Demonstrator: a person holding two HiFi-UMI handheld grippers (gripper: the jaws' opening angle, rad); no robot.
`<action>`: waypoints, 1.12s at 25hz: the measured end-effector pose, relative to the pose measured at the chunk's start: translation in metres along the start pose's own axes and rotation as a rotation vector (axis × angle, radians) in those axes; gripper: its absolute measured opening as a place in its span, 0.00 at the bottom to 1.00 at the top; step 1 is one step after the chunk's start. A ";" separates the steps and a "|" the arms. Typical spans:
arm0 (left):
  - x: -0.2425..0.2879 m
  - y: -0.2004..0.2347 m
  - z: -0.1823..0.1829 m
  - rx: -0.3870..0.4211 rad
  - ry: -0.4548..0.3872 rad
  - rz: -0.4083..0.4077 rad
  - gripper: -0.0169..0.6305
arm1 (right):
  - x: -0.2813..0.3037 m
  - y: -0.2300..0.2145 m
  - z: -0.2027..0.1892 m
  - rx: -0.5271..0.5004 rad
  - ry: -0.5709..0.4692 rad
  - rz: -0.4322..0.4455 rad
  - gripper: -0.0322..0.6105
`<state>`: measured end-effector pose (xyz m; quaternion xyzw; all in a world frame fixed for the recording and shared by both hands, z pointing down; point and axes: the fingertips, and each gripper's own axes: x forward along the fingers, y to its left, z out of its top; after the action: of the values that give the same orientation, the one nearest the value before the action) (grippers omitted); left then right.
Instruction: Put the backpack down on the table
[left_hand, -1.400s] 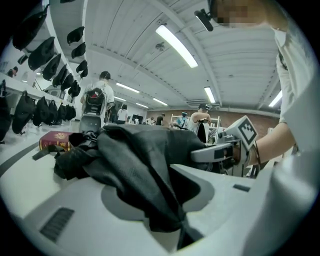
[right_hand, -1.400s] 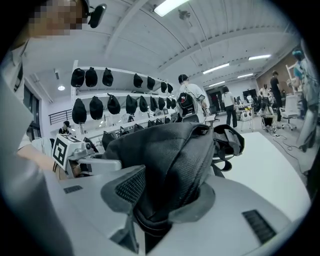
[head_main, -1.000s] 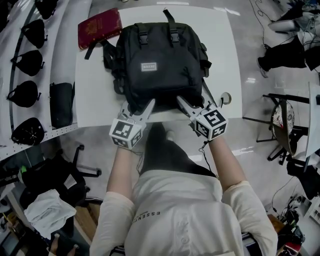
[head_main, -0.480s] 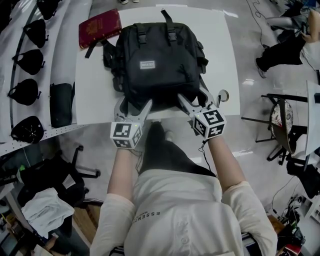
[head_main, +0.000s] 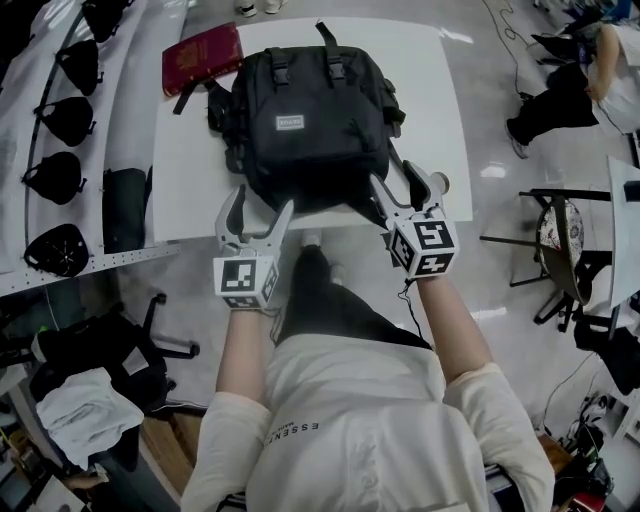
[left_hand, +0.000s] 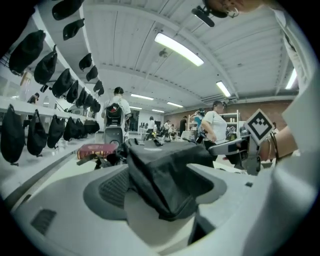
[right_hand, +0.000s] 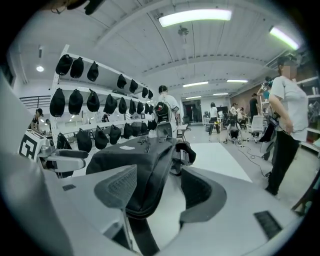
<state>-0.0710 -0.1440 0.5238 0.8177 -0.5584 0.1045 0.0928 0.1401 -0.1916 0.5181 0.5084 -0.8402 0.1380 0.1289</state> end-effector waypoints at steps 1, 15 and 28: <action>-0.003 -0.005 0.007 0.009 -0.011 -0.011 0.57 | -0.004 0.003 0.006 -0.005 -0.016 0.009 0.47; -0.046 -0.044 0.089 0.083 -0.097 -0.118 0.15 | -0.055 0.061 0.076 -0.032 -0.192 0.215 0.12; -0.048 -0.057 0.126 0.137 -0.114 -0.179 0.03 | -0.063 0.078 0.108 -0.118 -0.244 0.268 0.07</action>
<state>-0.0267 -0.1144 0.3879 0.8733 -0.4791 0.0871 0.0137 0.0911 -0.1448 0.3881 0.3963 -0.9165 0.0419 0.0361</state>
